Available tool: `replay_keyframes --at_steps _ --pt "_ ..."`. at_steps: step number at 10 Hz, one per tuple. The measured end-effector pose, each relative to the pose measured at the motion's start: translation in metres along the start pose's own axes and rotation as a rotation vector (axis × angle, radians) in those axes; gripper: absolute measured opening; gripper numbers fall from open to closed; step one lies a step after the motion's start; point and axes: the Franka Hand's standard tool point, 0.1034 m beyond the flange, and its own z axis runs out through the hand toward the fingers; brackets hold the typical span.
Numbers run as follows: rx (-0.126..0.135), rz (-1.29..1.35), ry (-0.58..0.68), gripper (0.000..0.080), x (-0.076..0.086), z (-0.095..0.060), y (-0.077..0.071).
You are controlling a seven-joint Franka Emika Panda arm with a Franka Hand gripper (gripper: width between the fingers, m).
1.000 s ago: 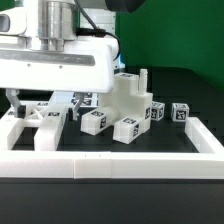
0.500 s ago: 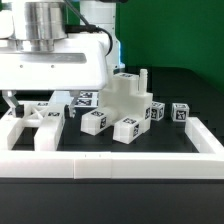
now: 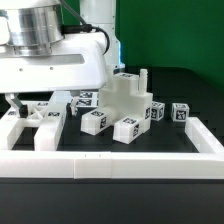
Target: Assemble chair
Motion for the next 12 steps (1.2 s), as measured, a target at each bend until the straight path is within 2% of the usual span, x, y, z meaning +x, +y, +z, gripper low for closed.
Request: replay_keyframes --at_steps 1,3,7,8,10,12 --pt "-0.024 -0.079 0.002 0.0649 0.002 0.006 0.002" --pt "-0.020 -0.096 -0.010 0.0649 0.009 0.012 0.003" --pt "-0.021 -0.097 -0.011 0.0649 0.008 0.015 0.002" --pt "-0.026 -0.100 -0.013 0.0649 0.007 0.021 0.002" --pt "-0.057 -0.111 -0.004 0.0649 0.007 0.035 -0.002" --pt "-0.065 -0.109 0.001 0.0649 0.003 0.040 -0.002"
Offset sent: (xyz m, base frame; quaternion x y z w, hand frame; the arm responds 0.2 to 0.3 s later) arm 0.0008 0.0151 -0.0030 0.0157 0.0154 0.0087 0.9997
